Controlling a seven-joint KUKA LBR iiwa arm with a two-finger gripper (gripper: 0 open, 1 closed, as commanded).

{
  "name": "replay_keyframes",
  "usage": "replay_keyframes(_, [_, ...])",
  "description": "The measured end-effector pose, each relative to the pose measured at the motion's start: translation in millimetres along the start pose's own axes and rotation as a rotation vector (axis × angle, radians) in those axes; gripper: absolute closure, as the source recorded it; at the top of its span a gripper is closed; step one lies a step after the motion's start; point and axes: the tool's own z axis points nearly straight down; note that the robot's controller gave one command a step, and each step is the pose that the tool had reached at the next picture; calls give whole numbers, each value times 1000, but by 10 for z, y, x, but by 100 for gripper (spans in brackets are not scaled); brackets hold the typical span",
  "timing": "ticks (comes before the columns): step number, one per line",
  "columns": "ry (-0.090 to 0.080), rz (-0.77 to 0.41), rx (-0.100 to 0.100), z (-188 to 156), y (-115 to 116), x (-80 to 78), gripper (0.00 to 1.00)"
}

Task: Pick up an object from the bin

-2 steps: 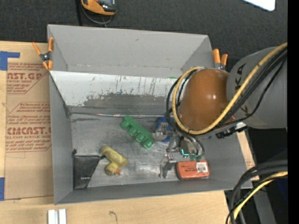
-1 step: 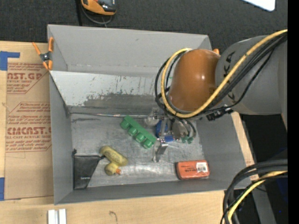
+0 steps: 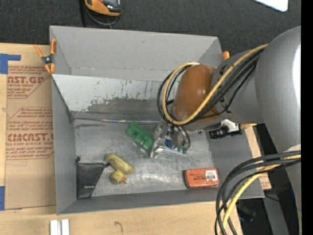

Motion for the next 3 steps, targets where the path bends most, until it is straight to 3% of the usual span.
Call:
replay_keyframes(1, [0, 1, 0, 0, 0, 0, 100])
replay_keyframes(2, [34, -18, 12, -299, -40, 20, 100])
replay_keyframes(3, [39, -27, 14, -790, -5, 18, 100])
